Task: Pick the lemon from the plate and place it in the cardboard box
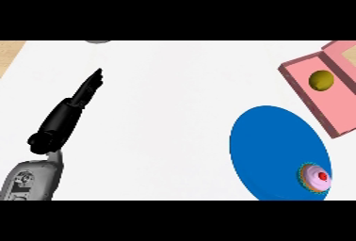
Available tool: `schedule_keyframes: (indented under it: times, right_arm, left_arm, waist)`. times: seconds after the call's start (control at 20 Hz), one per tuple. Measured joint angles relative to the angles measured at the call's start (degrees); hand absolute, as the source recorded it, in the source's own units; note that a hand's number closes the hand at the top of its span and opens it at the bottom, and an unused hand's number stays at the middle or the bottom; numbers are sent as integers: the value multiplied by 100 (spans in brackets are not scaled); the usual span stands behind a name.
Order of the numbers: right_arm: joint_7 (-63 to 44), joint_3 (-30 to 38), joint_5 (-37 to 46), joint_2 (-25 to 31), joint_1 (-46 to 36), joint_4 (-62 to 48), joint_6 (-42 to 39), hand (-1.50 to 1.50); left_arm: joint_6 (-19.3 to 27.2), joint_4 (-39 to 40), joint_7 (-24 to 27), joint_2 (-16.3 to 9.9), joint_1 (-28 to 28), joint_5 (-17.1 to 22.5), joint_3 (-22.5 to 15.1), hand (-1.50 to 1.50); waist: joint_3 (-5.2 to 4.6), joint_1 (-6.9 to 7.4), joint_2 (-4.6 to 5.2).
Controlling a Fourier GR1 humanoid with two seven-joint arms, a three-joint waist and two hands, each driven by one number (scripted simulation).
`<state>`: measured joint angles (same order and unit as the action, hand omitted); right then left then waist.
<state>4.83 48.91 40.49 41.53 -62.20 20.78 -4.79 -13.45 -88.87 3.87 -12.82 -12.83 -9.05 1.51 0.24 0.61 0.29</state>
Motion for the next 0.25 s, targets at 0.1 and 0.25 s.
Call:
schedule_keyframes:
  times: [0.1, 0.25]
  right_arm:
    - [28, 384, -346, 112, 88, -33, 159, -150]
    - [179, 773, -727, 270, 310, -109, 306, -150]
  left_arm:
    - [-10, -72, -46, -3, -9, 8, -4, 0]
    - [-21, 45, 27, -5, -35, 8, 25, 0]
  waist:
    - [-1, 17, 11]
    - [-6, 28, 30]
